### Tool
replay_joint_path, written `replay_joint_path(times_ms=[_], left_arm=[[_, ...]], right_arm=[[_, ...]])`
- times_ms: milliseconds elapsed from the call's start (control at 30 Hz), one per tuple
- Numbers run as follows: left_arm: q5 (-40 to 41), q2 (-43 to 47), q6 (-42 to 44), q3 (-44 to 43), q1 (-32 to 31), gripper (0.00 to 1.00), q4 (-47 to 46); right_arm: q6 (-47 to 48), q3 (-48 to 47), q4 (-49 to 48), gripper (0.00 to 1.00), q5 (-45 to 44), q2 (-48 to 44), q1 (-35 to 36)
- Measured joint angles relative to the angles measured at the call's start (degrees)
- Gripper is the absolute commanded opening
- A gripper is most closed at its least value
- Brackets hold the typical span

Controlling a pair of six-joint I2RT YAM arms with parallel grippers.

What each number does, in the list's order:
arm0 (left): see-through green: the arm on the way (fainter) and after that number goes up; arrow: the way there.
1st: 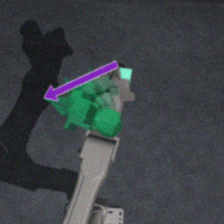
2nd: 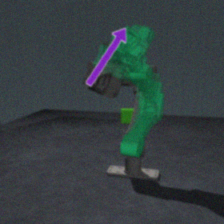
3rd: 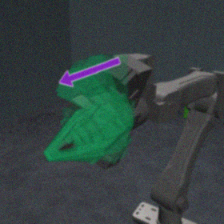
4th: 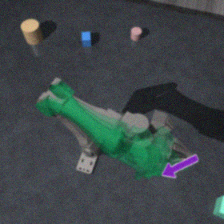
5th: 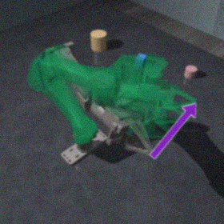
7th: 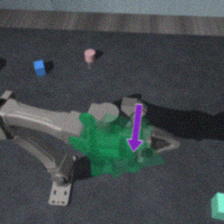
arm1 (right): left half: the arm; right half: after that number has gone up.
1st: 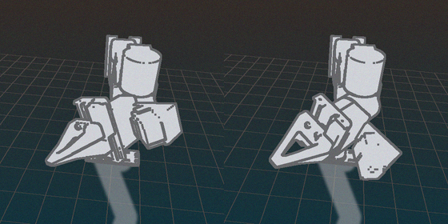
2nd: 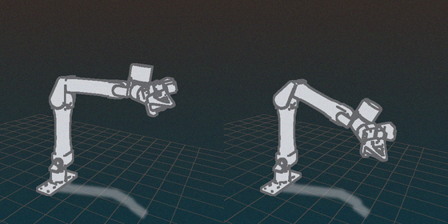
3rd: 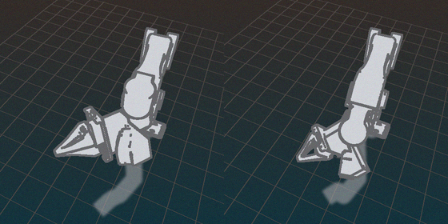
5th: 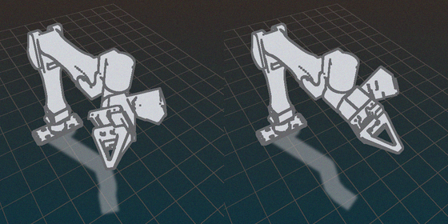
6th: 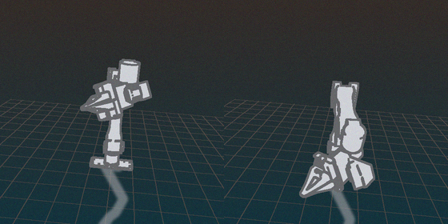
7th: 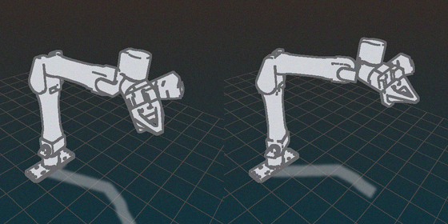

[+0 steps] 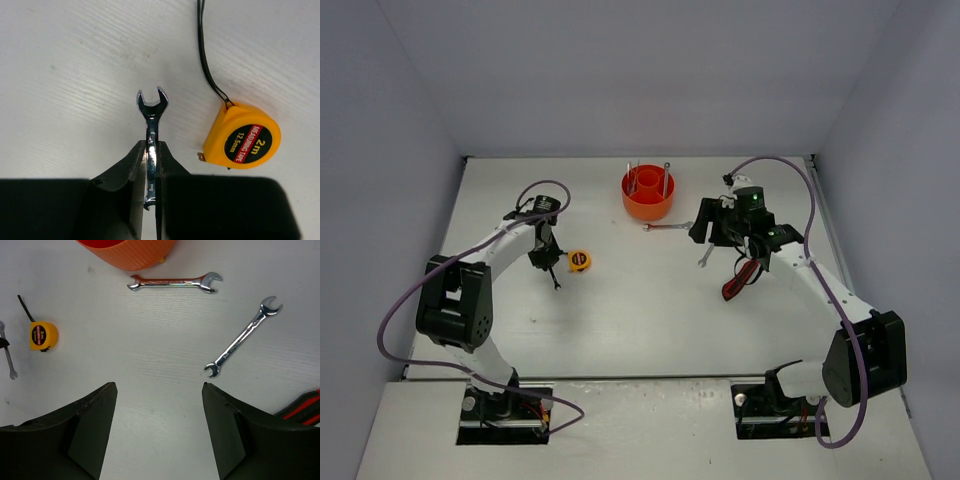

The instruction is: Sort the tools into containers

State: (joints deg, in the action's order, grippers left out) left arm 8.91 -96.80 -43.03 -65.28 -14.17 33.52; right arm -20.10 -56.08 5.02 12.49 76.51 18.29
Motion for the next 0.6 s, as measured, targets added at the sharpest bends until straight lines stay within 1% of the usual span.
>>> replay_joint_path(times_ms=[200,400,600], left_arm=[[-1.67,3.57,6.49,-0.02,-0.37,0.0,-0.73],[-8.21,8.78,13.0,-0.02,-1.88,0.0,-3.72],[-15.92,14.41,19.07,-0.22,-5.63,0.0,-7.63]], right_arm=[[0.56,-3.21,0.09,0.66,0.66,0.49,4.29],[0.85,-8.91,-0.12,0.66,2.25,4.5,9.07],[0.63,-14.02,-0.27,0.66,5.59,8.56,10.92]])
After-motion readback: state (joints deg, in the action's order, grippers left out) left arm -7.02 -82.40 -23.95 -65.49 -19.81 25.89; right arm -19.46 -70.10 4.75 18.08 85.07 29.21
